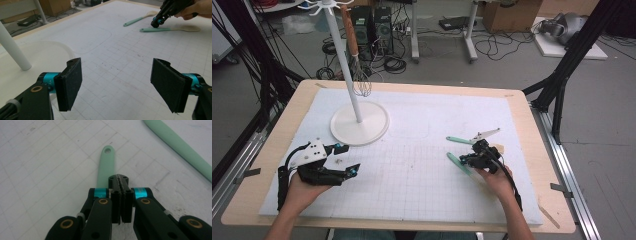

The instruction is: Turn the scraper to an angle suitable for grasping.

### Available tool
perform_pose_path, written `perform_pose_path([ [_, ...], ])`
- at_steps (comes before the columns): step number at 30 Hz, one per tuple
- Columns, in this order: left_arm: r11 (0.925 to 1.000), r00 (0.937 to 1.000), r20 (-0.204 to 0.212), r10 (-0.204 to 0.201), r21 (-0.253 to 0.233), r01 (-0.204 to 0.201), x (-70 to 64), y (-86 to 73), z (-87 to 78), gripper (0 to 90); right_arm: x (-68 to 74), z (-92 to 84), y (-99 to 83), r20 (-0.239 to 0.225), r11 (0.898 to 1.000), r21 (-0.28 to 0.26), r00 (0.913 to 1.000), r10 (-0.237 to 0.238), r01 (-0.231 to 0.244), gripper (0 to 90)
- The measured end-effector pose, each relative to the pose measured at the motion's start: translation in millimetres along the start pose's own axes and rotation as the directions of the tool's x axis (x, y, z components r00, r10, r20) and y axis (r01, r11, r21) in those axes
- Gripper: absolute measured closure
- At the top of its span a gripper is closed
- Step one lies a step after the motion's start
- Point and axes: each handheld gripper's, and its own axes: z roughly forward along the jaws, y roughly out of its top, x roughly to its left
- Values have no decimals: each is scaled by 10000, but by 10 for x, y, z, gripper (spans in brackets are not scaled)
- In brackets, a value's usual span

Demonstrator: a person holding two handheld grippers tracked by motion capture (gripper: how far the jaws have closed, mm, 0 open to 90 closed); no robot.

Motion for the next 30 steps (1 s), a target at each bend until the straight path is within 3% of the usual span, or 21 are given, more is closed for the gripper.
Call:
perform_pose_path([
  [30, 10000, 10000, -40, 36, -20, -36, 12, 1, -13, 259, 151, 67, 37, -994, 9968, 160, 9922, -757, 777, 886],
])
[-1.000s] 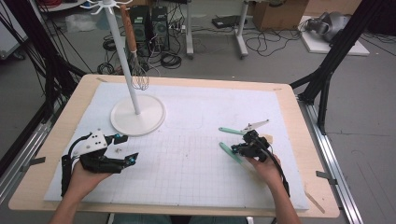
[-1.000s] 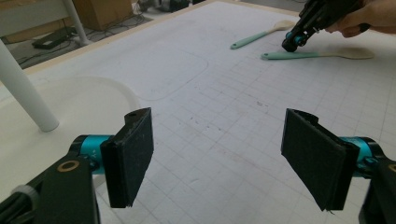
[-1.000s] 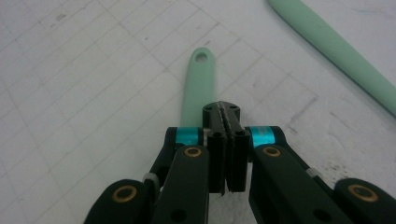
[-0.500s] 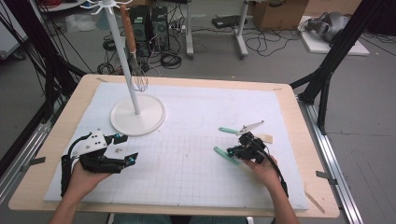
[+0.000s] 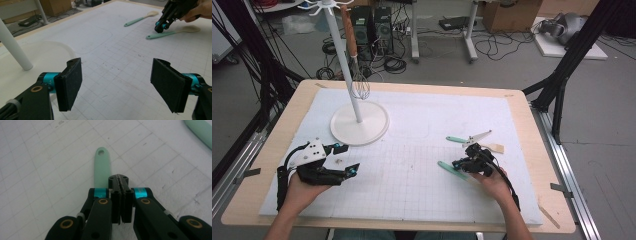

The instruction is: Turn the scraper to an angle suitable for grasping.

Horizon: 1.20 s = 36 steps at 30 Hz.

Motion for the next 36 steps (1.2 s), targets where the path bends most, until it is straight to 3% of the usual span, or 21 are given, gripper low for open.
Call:
perform_pose_path([
  [6, 10000, 10000, -19, -47, -15, 47, 14, -6, -17, 258, 10, -122, 21, 181, 9995, -164, 9995, -262, 265, 814],
  [18, 10000, 10000, 18, -29, -21, 29, -2, -1, -2, 259, 129, -193, -45, 257, 9941, 338, 9942, -1043, 1034, 676],
  [27, 10000, 10000, -10, -35, -6, 35, 9, -4, -10, 258, 181, -234, -147, 352, 9858, 705, 9873, -1552, 1525, 661],
  [36, 10000, 10000, 20, -58, -10, 58, 3, -6, -3, 259, 176, -285, -269, 453, 9859, 847, 9879, -1485, 1443, 659],
])
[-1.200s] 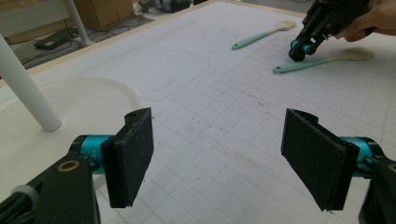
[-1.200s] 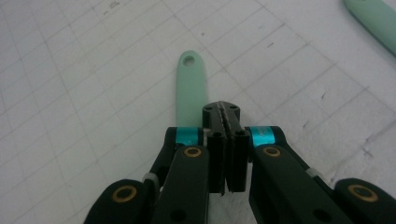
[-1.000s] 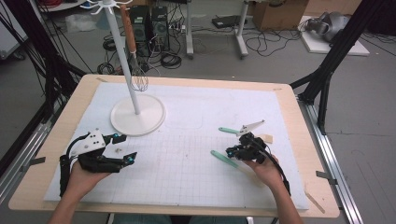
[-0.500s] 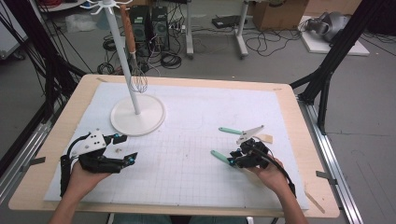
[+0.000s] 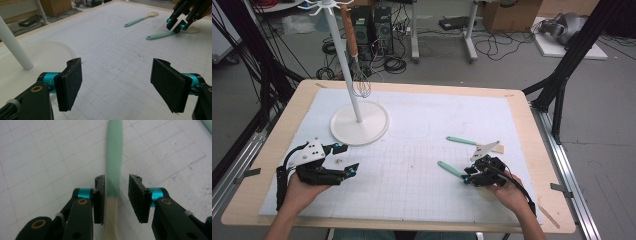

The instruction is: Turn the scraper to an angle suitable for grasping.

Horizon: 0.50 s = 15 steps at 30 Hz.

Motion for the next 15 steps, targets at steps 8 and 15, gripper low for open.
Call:
perform_pose_path([
  [8, 9999, 10000, 77, 44, 97, -45, -6, -5, 11, 259, 27, 16, -31, 61, 9999, 64, 9999, -115, 115, 684],
  [15, 10000, 10000, 72, 11, 57, -11, -11, -2, 14, 258, 38, 16, -24, 150, 9996, 185, 9996, -238, 235, 732],
])
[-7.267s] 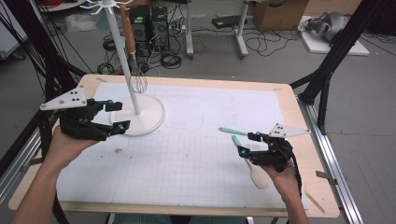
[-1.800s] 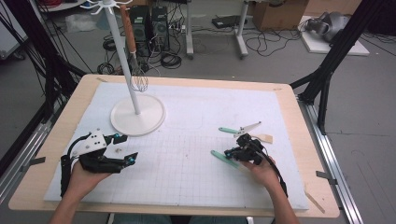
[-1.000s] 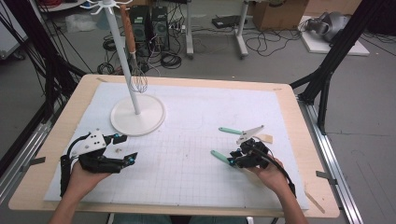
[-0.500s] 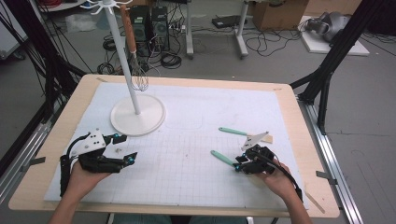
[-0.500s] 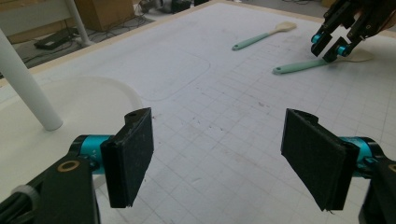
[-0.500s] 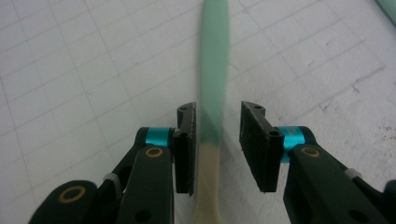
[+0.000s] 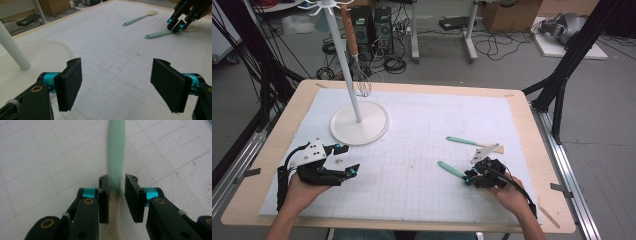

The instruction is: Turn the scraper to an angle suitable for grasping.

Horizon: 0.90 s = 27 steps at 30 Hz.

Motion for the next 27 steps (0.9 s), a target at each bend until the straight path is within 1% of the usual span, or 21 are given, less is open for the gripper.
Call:
perform_pose_path([
  [2, 10000, 10000, 13, 40, 8, -40, -3, 2, 5, 258, 9, 7, 21, 39, 9999, 146, 10000, -47, 46, 735],
  [4, 10000, 10000, 48, 35, 27, -35, -8, 3, 12, 259, 22, 12, 45, 107, 9993, 321, 9997, -209, 205, 737],
  [8, 10000, 10000, 76, 52, 33, -52, -17, 6, 21, 258, 15, 19, 78, 55, 9982, 587, 9999, -137, 133, 741],
  [9, 10000, 9999, 87, 74, 39, -74, -15, 7, 22, 258, 14, 23, 78, 58, 9982, 569, 9998, -196, 193, 743],
  [12, 10000, 10000, 71, 61, 24, -61, -16, 8, 30, 258, 12, 22, 56, 40, 9989, 437, 9998, 187, -188, 756],
  [13, 10000, 9999, 85, 92, 31, -92, -15, 9, 32, 258, 5, 25, 51, 64, 9990, 372, 9997, 255, -257, 760],
  [14, 10000, 9999, 93, 54, 23, -55, -19, 8, 34, 258, 0, 23, 50, -11, 9989, 376, 9996, 280, -279, 765],
  [16, 10000, 9999, 99, 83, 44, -83, -22, 8, 39, 258, 7, 26, 54, 22, 9990, 404, 9998, 205, -206, 785],
  [19, 10000, 9999, 122, 69, 62, -69, -27, 7, 47, 258, 31, 27, 78, 148, 9982, 559, 9997, 213, -221, 794],
  [21, 9999, 9999, 114, 94, 57, -95, -28, 8, 46, 258, 38, 27, 86, 248, 9981, 602, 9996, 137, -152, 797],
  [27, 10000, 10000, 52, 69, 57, -69, -16, 3, 29, 259, 32, 21, 91, 180, 9978, 601, 9995, 261, -271, 802],
])
